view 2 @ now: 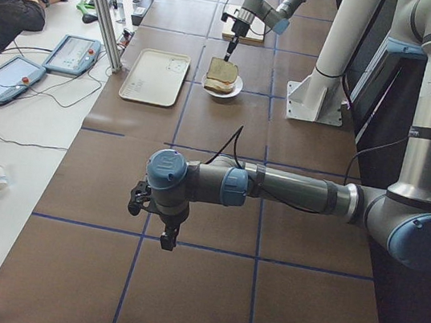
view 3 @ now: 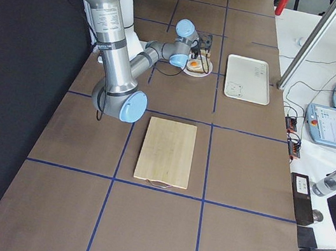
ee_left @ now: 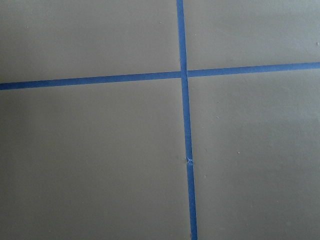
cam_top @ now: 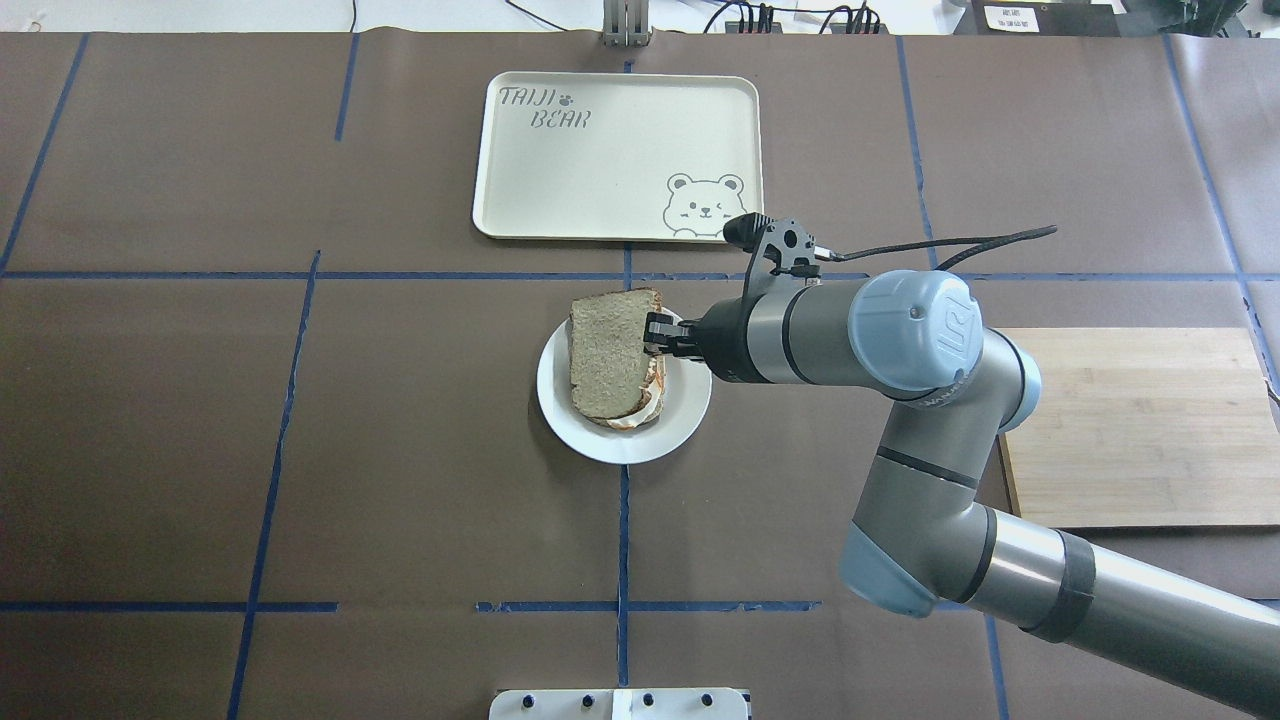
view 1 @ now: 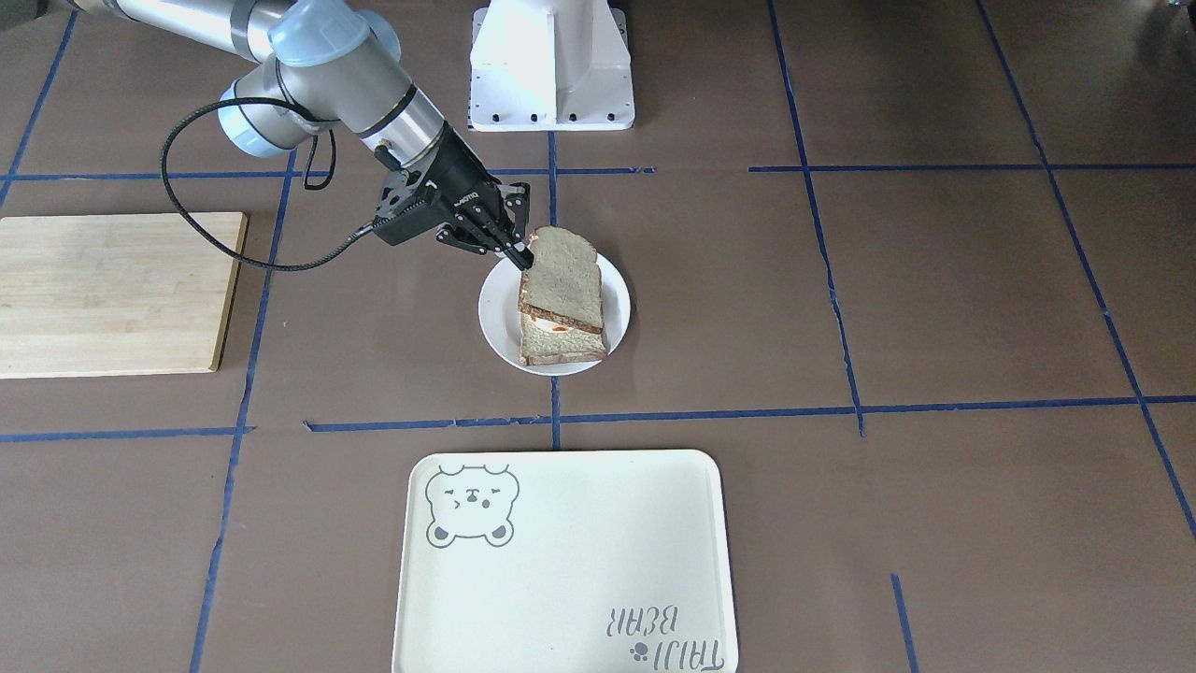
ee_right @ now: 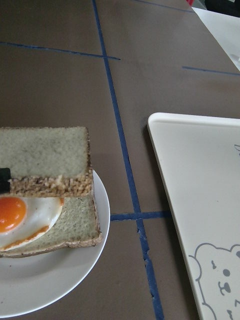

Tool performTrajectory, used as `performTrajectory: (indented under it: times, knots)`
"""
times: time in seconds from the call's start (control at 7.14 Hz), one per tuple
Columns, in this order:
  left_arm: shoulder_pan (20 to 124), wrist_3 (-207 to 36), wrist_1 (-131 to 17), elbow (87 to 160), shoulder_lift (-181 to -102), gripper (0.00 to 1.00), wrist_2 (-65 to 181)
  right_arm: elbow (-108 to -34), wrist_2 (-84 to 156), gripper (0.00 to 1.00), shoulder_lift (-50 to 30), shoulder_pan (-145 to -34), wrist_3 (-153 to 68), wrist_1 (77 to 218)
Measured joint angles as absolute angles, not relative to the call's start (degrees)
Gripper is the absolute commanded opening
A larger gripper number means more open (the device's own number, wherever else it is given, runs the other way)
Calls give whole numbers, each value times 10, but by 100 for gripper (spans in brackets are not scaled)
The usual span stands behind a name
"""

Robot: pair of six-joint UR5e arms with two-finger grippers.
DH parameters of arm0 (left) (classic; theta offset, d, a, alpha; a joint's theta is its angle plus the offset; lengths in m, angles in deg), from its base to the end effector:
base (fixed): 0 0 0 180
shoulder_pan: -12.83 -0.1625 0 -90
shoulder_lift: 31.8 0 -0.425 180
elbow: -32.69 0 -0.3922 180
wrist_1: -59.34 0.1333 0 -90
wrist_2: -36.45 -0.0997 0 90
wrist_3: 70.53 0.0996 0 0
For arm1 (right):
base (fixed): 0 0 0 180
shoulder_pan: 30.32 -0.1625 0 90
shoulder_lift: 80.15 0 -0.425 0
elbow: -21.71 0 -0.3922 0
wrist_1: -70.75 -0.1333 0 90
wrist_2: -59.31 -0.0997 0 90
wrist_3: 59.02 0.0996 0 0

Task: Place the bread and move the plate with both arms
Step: 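Lift the bread with the right gripper and carry it over the plate, then lower the bread onto the egg toast and open the right gripper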

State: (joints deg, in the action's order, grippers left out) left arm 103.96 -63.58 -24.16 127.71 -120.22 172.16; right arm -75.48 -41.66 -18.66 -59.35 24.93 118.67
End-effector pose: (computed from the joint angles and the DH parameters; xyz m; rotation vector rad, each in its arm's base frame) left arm -0.0714 -0.4743 0.6386 0.0058 0.7994 0.0748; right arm -0.5024 -0.4096 0.2304 0.2545 -1.3405 0.2071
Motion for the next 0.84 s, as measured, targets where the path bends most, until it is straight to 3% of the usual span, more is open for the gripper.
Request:
performTrajectory:
  times: [0.56, 0.7, 0.84]
  knots:
    - [1039, -636, -242, 1278, -1203, 100, 1722, -705, -414, 4, -191, -588, 227, 1187]
    - [1039, -636, -242, 1278, -1203, 100, 1722, -703, -415, 37, -190, -587, 226, 1186]
    - [1039, -636, -242, 1279, -1203, 100, 1722, -702, -415, 96, -189, -587, 226, 1186]
